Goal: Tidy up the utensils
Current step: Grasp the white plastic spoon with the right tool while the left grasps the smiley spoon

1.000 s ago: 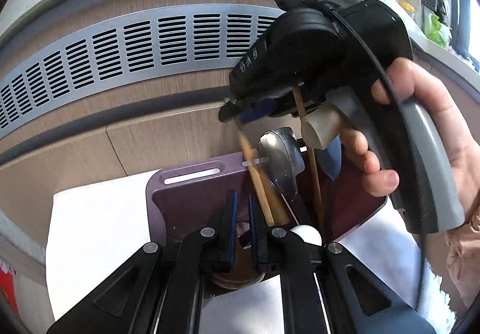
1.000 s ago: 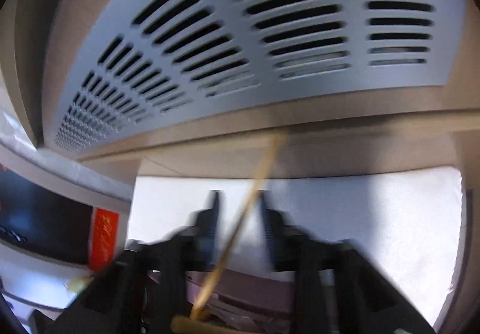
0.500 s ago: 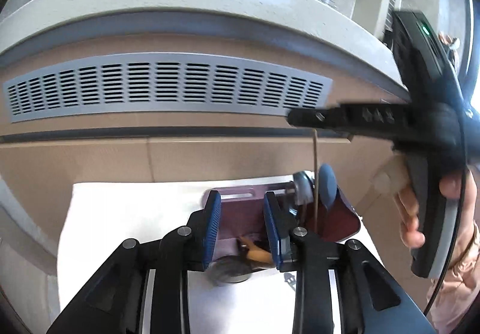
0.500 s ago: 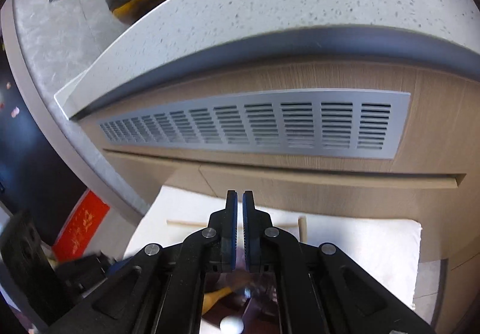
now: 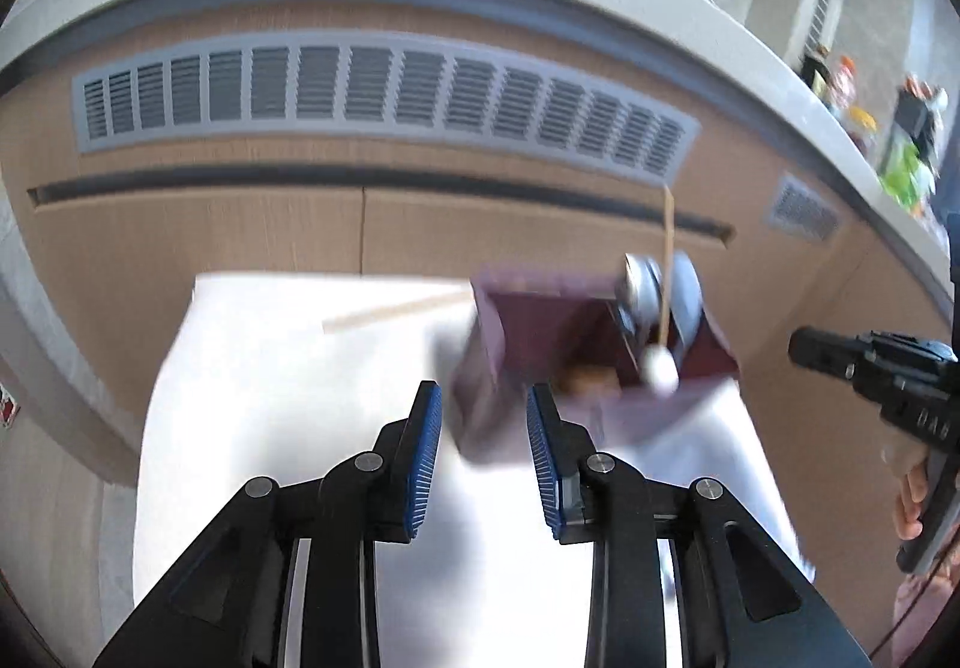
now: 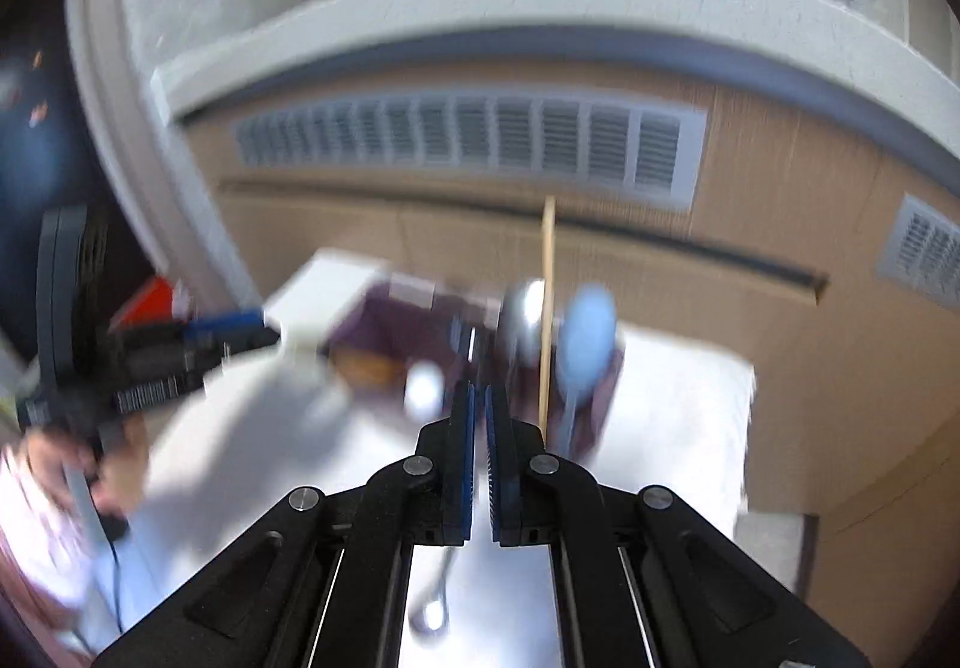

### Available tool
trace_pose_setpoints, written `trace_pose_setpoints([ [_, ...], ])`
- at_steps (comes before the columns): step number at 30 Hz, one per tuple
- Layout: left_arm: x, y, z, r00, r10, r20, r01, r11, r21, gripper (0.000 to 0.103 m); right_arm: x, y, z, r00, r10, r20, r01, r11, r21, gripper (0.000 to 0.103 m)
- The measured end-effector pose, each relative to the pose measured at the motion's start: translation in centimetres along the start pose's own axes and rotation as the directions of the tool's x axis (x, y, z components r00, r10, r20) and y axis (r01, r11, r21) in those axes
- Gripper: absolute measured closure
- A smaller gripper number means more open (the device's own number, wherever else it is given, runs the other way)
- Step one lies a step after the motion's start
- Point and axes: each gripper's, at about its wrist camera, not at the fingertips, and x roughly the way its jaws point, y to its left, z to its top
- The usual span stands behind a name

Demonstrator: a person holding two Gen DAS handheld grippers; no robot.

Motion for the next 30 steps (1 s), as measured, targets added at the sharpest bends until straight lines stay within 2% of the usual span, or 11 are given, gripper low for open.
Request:
trace_pose_setpoints([
  [1, -0.3, -0.5, -0.8, 1.0, -0.007, -0.015, 0.007, 1.0, 0.012, 0.071, -0.3, -0.2, -1.2, 1.0, 0.009, -0.023, -0.009, 1.0, -0.013, 0.096],
  [3, -0.9, -1.6, -2.8, 0.998, -0.027, -0.052, 0.029, 0.999, 0.035, 0.069, -0.6, 0.3, -4.3, 0.996, 0.019, -0.086, -0.023, 0.999, -0.041, 0.086],
  [7, -1.2, -4.4, -6.2, 0.987, -0.077, -0.141, 0.091, 0.991, 0.097, 0.06, -1.4, 1.5, -10.6, 0.975, 0.084, -0.207, -0.104, 0.991, -0.087, 0.078],
  [11, -0.8, -6.0, -8.4, 0.982, -0.066, -0.179, 0.086, 0.99, 0.107, 0.059, -2.3, 3.8, -16.3, 0.924, 0.195, -0.329, -0.244, 0.963, -0.115, 0.063],
  [15, 0.1, -7.1, -9.8, 0.974, -0.061, -0.219, 0.086, 0.991, 0.103, 0.059, -2.7, 6.0, -19.9, 0.888, 0.219, -0.404, -0.305, 0.938, -0.164, 0.062],
  [19, 0.5, -7.6, -10.1, 0.969, -0.041, -0.243, 0.071, 0.991, 0.117, 0.057, -1.5, 7.7, -21.2, 0.883, 0.181, -0.433, -0.289, 0.937, -0.197, 0.062],
  [22, 0.3, -7.6, -10.2, 0.968, -0.031, -0.25, 0.065, 0.99, 0.125, 0.053, -1.0, 8.2, -21.6, 0.901, 0.116, -0.418, -0.243, 0.933, -0.265, 0.064],
  [23, 0.4, -7.7, -10.2, 0.966, -0.031, -0.255, 0.065, 0.99, 0.125, 0.051, -1.0, 8.1, -21.5, 0.903, 0.105, -0.416, -0.234, 0.933, -0.273, 0.069],
  [24, 0.6, -7.8, -10.2, 0.964, -0.031, -0.262, 0.065, 0.99, 0.123, 0.05, -1.1, 8.0, -21.5, 0.908, 0.088, -0.409, -0.216, 0.936, -0.278, 0.08],
  [26, 1.2, -8.2, -10.0, 0.961, -0.033, -0.274, 0.067, 0.991, 0.116, 0.05, -1.0, 6.9, -21.0, 0.914, 0.065, -0.401, -0.18, 0.949, -0.259, 0.095],
  [30, 3.4, -9.7, -9.2, 0.952, -0.037, -0.304, 0.073, 0.991, 0.109, 0.05, -1.0, 4.4, -20.0, 0.931, 0.056, -0.36, -0.125, 0.977, -0.171, 0.095],
])
